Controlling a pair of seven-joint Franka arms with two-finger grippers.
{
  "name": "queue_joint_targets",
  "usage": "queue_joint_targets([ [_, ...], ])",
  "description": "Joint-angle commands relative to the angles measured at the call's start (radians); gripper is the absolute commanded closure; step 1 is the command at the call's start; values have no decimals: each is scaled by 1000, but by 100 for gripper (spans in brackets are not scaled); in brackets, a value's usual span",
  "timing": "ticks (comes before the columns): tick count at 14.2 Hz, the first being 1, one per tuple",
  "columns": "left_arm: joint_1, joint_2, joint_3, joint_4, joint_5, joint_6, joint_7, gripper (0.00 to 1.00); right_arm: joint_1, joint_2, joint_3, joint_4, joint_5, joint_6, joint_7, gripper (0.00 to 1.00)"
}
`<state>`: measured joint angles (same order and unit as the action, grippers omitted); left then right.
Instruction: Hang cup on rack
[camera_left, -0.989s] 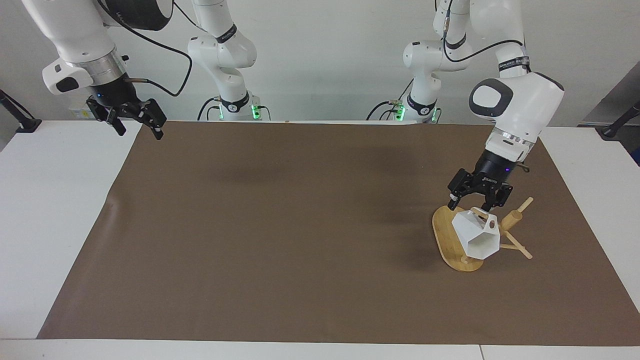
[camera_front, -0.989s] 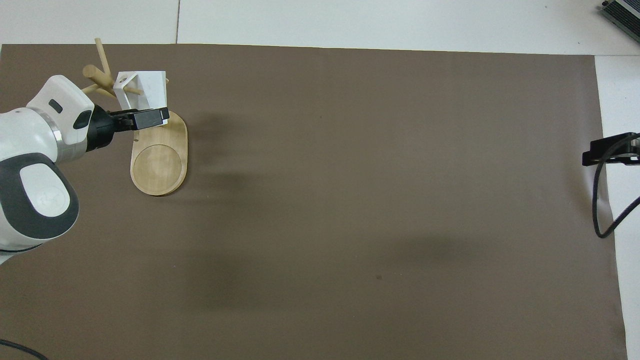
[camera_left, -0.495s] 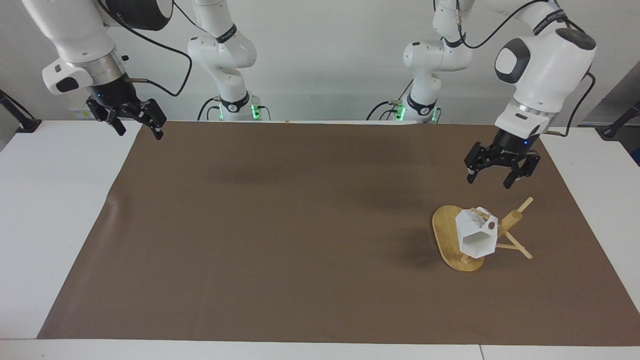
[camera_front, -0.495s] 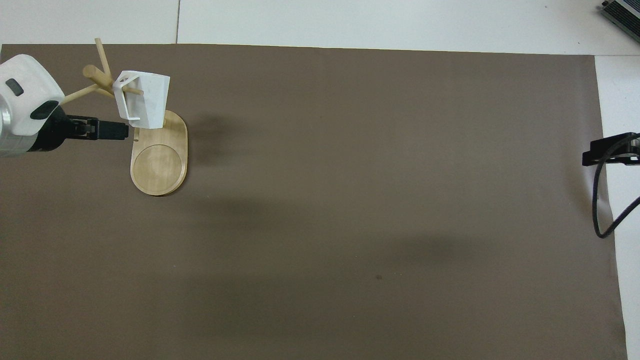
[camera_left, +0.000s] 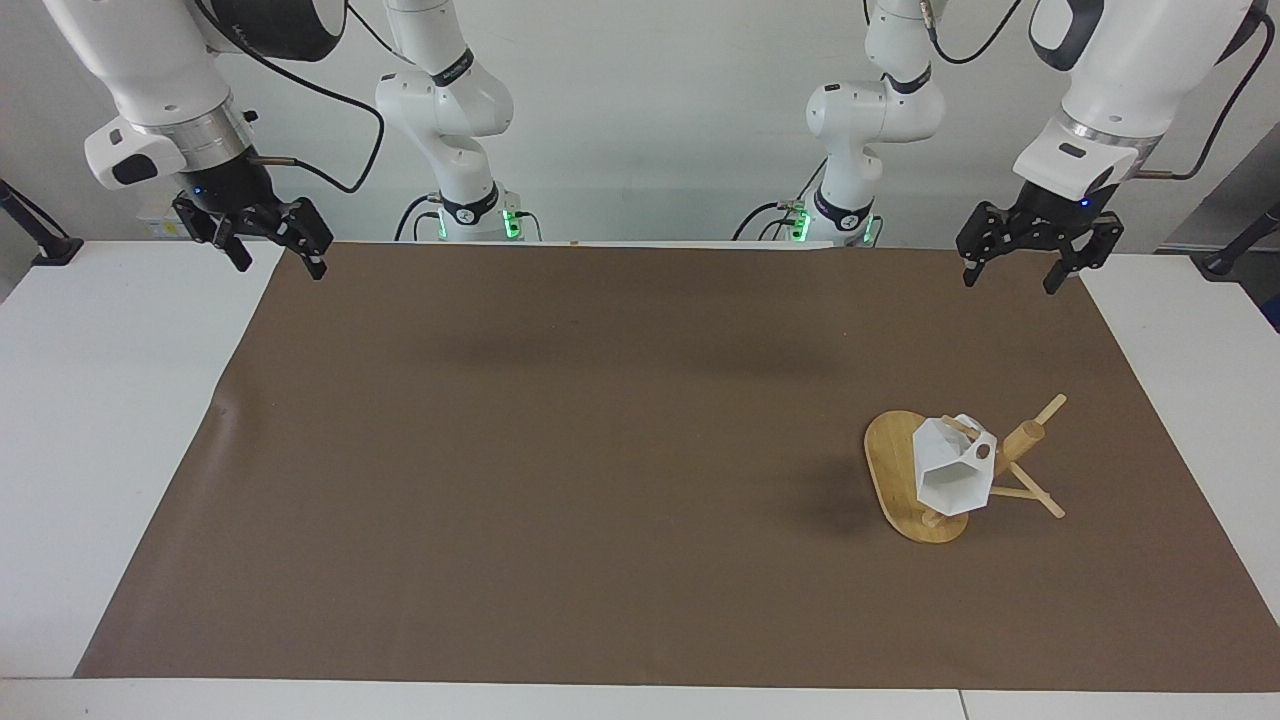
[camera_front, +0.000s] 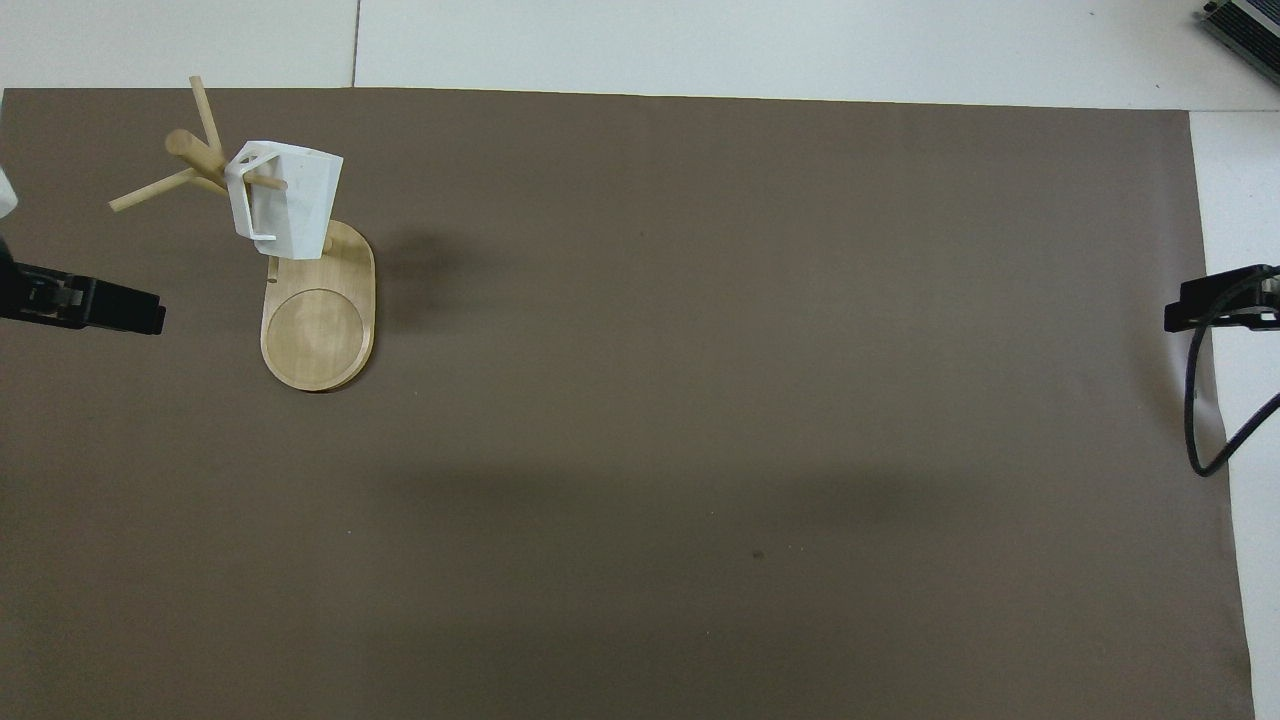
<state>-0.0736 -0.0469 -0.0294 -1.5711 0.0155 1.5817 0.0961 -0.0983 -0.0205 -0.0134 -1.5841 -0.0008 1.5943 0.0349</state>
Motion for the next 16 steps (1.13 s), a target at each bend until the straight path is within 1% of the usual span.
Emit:
queue_joint_targets([
  [1, 5, 47, 0, 89, 23, -68, -12, 0, -3, -12, 0, -14, -4, 0, -13, 0],
  [4, 6, 71, 0, 146, 24, -147, -12, 0, -3, -12, 0, -14, -4, 0, -13, 0],
  [5, 5, 67, -1, 147, 27, -164, -12, 0, -3, -12, 0, -14, -4, -2, -13, 0],
  [11, 5, 38, 8, 118, 27, -186, -18, 0, -3, -12, 0, -14, -4, -2, -13, 0],
  [15, 6, -5, 9, 53, 27, -186, -73, 0, -3, -12, 0, -14, -4, -2, -13, 0],
  [16, 6, -5, 9, 52, 27, -186, -93, 0, -3, -12, 0, -14, -4, 0, -13, 0],
])
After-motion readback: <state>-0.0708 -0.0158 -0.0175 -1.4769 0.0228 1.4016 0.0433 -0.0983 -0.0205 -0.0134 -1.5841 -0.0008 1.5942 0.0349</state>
